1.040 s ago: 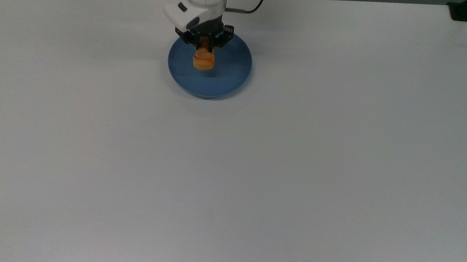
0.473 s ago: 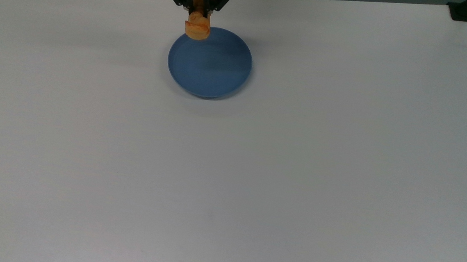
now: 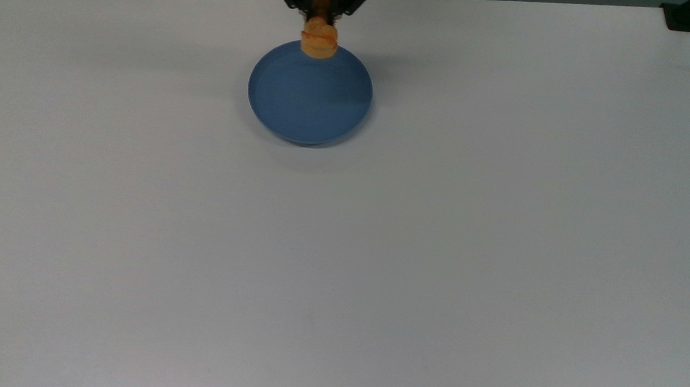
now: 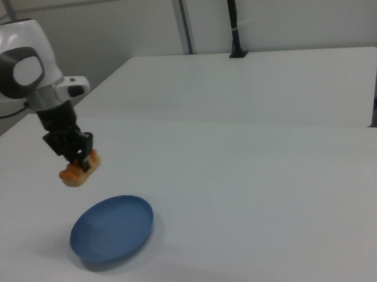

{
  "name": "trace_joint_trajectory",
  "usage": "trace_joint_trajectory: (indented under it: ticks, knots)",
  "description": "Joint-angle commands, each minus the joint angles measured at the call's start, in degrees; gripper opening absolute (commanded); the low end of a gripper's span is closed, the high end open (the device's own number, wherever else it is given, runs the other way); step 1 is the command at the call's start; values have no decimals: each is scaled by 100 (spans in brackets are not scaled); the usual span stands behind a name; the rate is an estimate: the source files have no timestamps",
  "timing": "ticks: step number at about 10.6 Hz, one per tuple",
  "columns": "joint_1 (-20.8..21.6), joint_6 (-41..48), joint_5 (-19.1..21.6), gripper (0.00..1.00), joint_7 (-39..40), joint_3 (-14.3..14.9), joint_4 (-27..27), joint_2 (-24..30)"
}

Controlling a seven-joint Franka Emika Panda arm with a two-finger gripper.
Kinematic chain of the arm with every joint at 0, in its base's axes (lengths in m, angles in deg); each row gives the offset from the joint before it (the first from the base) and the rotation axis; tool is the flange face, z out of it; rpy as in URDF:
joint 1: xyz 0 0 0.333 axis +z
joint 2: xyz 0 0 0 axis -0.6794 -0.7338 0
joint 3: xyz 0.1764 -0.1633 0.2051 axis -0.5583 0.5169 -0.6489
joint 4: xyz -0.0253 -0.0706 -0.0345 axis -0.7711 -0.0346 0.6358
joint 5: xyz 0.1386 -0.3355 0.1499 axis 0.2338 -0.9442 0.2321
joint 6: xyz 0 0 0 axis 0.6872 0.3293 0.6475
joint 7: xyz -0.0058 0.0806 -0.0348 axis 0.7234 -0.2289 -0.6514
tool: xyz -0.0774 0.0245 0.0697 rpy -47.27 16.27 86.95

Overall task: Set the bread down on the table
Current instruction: 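Carry the bread roll beside the plate and lower it to the table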

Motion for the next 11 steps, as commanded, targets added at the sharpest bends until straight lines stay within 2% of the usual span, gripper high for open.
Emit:
trace_joint_trajectory:
  ticks: [1,3,6,11]
  knots:
    - [140,-631,0,30,-868,-674,-485,79]
    - [140,-992,9,30,-1395,-1158,-872,70]
    - [140,-1764,0,30,-1730,-1616,-1478,-26]
    - [316,-2328,-8,31,-1907,-1644,-1638,-702]
